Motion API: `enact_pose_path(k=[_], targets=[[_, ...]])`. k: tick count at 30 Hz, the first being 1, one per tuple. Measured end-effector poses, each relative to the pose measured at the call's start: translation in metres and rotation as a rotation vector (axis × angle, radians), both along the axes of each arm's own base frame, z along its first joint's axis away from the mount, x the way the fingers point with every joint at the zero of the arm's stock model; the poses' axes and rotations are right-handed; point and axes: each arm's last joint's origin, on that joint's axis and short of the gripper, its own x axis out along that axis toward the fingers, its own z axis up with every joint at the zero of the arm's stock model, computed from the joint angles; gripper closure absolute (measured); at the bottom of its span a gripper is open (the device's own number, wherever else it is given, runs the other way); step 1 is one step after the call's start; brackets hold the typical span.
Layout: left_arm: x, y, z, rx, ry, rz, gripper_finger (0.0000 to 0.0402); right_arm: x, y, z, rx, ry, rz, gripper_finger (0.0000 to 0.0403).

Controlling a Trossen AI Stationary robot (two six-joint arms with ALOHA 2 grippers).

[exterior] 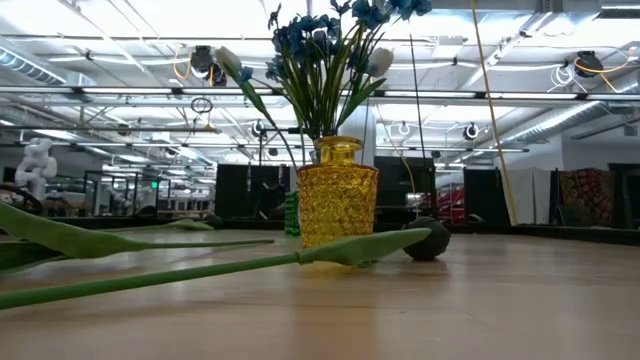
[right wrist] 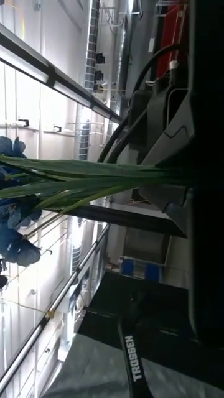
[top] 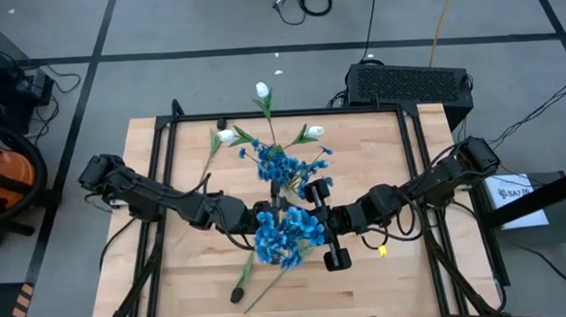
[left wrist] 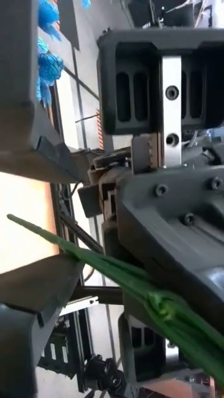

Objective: Sort flowers into vase by color
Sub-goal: Put the blue flower into the transparent vase

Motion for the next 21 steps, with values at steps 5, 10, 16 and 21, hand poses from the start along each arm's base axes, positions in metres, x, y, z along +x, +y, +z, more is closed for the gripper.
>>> enact_pose_path(k=[5, 10, 16, 21], targets=[[0.0001, 0.0006, -0.0003, 0.002, 0.003, 0.009, 0.0266, 0.0002, 0.0, -0.0003, -0.015, -0.001, -0.012, 0.0387], [0.0005, 0.0021, -0.0007, 0.003, 0.007, 0.029, 0.033, 0.0002, -0.0003, -0.0002, -0.015, -0.002, -0.018, 0.0387], [-0.0012, 0.002, -0.001, 0.015, 0.025, 0.032, 0.039, -0.0015, 0.0035, 0.0002, -0.008, -0.002, -0.02, 0.0386], [-0.0033, 0.0032, -0.0016, 0.025, 0.055, 0.049, 0.0389, -0.0024, 0.0071, -0.0007, 0.022, 0.021, -0.054, 0.0369]])
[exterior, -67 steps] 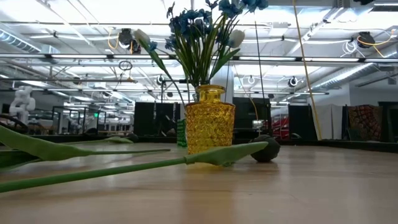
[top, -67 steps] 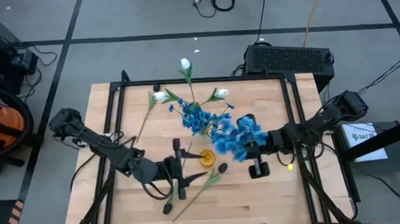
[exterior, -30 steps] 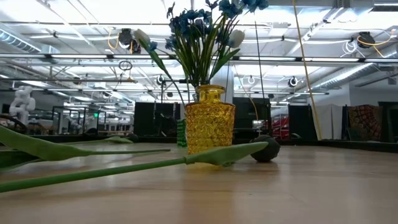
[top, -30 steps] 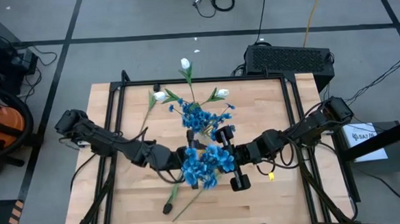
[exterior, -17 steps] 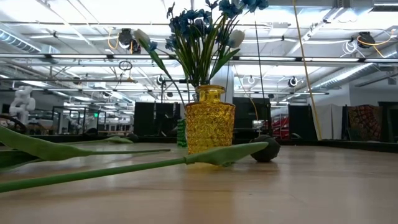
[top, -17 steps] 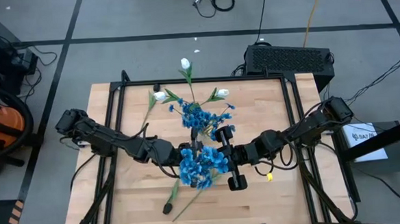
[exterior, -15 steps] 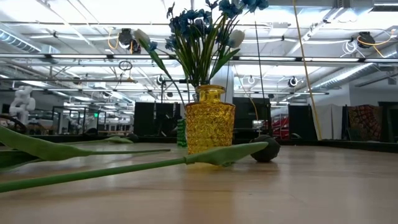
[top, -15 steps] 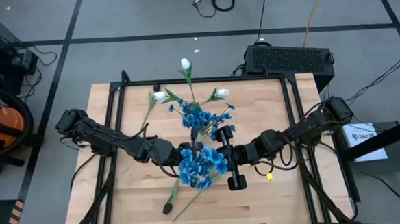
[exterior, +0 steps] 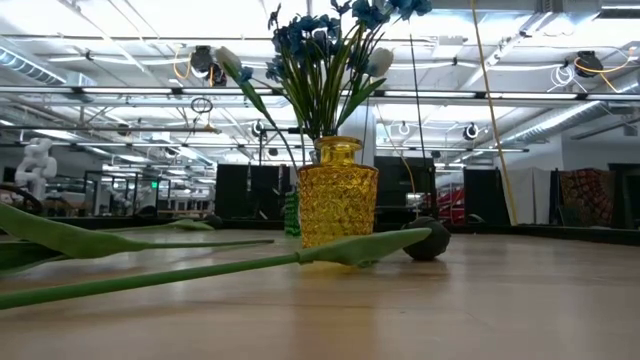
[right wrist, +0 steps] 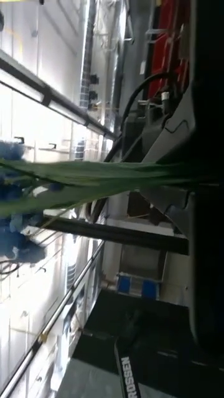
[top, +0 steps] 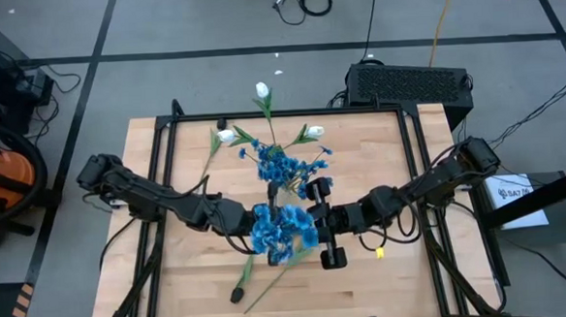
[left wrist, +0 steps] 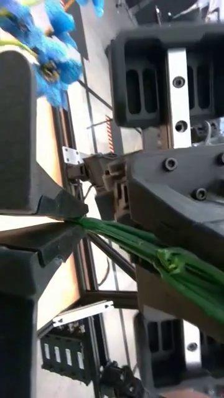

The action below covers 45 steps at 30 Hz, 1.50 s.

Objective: Sort flowers into vase by color
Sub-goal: Put the blue flower into the transparent vase

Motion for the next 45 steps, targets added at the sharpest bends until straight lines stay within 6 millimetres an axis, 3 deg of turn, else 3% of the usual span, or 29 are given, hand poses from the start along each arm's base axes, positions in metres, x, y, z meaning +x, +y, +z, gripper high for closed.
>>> enact_pose_path(k=[10, 16, 24, 33, 45], targets=[[-0.021, -0.001, 0.014, -0.012, 0.041, 0.025, 0.0389, -0.01, 0.003, 0.006, 0.074, 0.168, -0.133, 0.0279], [-0.041, 0.004, 0.018, -0.031, 0.157, 0.057, 0.0389, -0.033, -0.003, 0.025, 0.113, 0.311, -0.124, 0.0217], [-0.051, 0.009, 0.005, -0.056, 0.328, 0.088, 0.0389, -0.055, -0.016, 0.033, 0.145, 0.463, -0.19, 0.0145], [-0.052, 0.004, -0.001, -0.083, 0.377, 0.032, 0.0389, -0.038, -0.02, 0.021, 0.144, 0.463, -0.226, 0.0088], [-0.053, 0.002, -0.004, -0.068, 0.412, 0.027, 0.0388, -0.012, -0.023, 0.01, 0.159, 0.457, -0.186, 0.0085]])
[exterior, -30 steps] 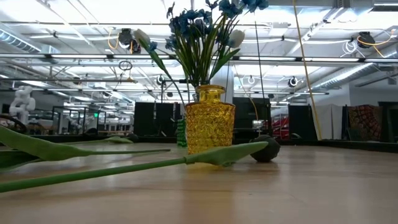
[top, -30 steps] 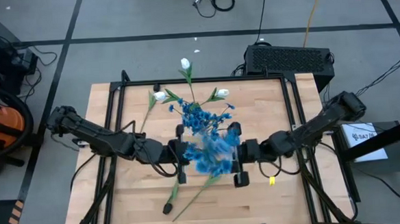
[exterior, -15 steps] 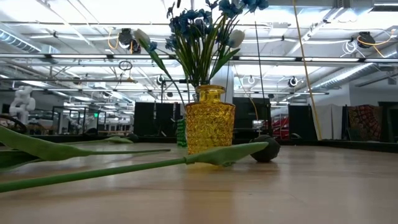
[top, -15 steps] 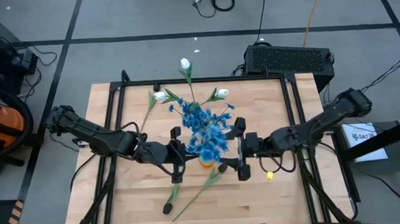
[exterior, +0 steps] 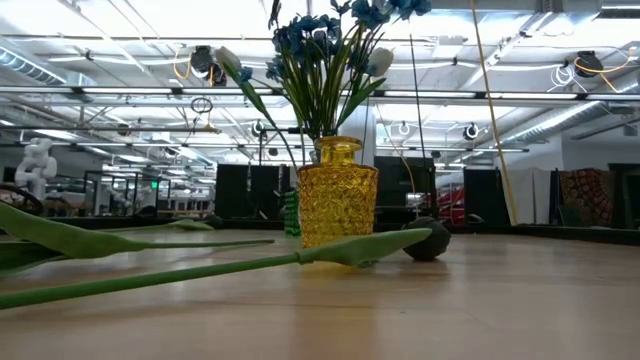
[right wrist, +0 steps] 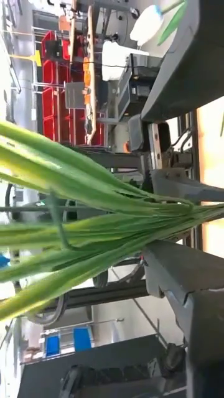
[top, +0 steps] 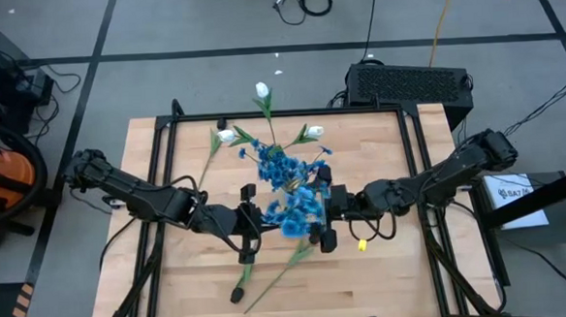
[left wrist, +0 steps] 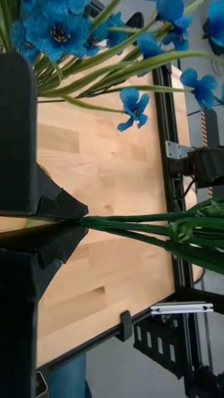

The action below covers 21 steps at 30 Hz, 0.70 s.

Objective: Sort flowers into vase by color
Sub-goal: Put the blue flower into the transparent vase

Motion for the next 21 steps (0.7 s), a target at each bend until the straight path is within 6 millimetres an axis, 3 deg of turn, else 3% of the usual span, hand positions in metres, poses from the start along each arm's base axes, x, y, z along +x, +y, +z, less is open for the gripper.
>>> enact_pose_path(k=[11, 16, 21], targets=[[0.003, -0.001, -0.006, 0.011, 0.025, 0.0, 0.0388, 0.021, 0.007, 0.01, -0.081, 0.006, -0.015, 0.0099], [0.002, -0.003, -0.006, 0.014, 0.03, -0.006, 0.0388, 0.02, 0.007, 0.01, -0.092, 0.026, -0.013, 0.0153], [0.002, -0.003, -0.007, 0.015, 0.032, -0.005, 0.0388, 0.019, 0.009, 0.01, -0.094, 0.032, -0.003, 0.0243]])
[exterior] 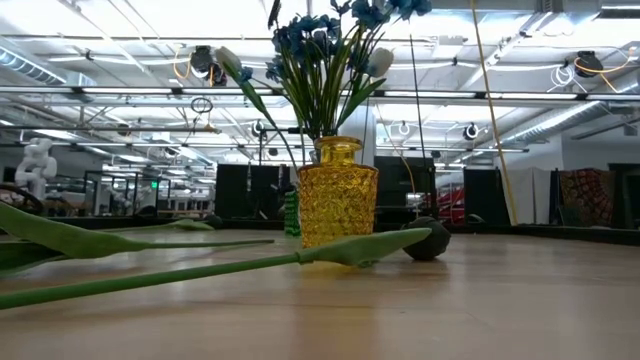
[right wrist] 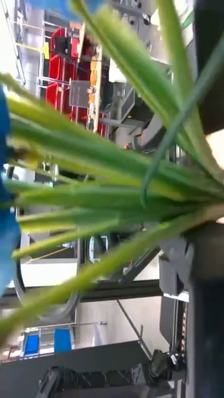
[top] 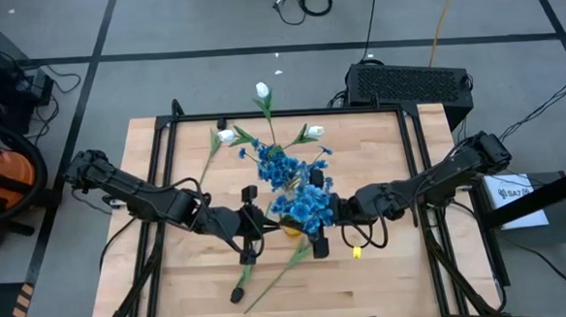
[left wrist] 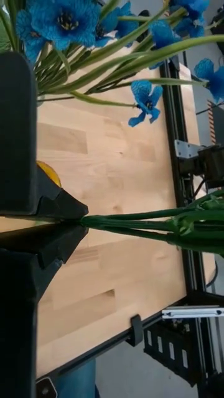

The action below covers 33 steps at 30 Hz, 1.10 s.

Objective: Sort flowers into vase by color
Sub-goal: Put the blue flower into the transparent vase

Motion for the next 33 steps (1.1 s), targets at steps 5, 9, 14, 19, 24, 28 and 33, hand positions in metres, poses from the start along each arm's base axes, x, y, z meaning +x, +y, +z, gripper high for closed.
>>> enact_pose_path(k=[5, 9, 14, 19, 24, 28, 33], targets=[[0.0, 0.0, 0.0, 0.002, 0.0, 0.004, 0.0388, -0.003, 0.002, 0.001, -0.005, 0.013, 0.009, 0.0344], [0.0, 0.0, 0.0, 0.008, -0.003, 0.001, 0.0386, -0.005, 0.002, 0.002, -0.01, 0.02, 0.013, 0.0392], [0.001, 0.002, 0.001, 0.002, -0.013, 0.054, 0.0339, -0.01, 0.0, 0.006, -0.01, 0.03, 0.007, 0.0386], [-0.001, 0.003, 0.002, -0.001, -0.026, 0.111, 0.0275, -0.023, -0.005, 0.017, -0.018, 0.049, 0.007, 0.0397], [-0.01, -0.001, 0.004, -0.023, -0.006, 0.109, 0.0224, -0.045, -0.01, 0.032, -0.033, 0.064, 0.015, 0.0397], [-0.027, -0.001, 0.004, -0.045, 0.079, 0.132, 0.0208, -0.082, -0.026, 0.06, -0.051, 0.024, 0.014, 0.0397], [-0.045, 0.0, -0.001, -0.026, 0.182, 0.213, 0.0206, -0.142, -0.051, 0.096, -0.064, -0.094, -0.004, 0.0397]])
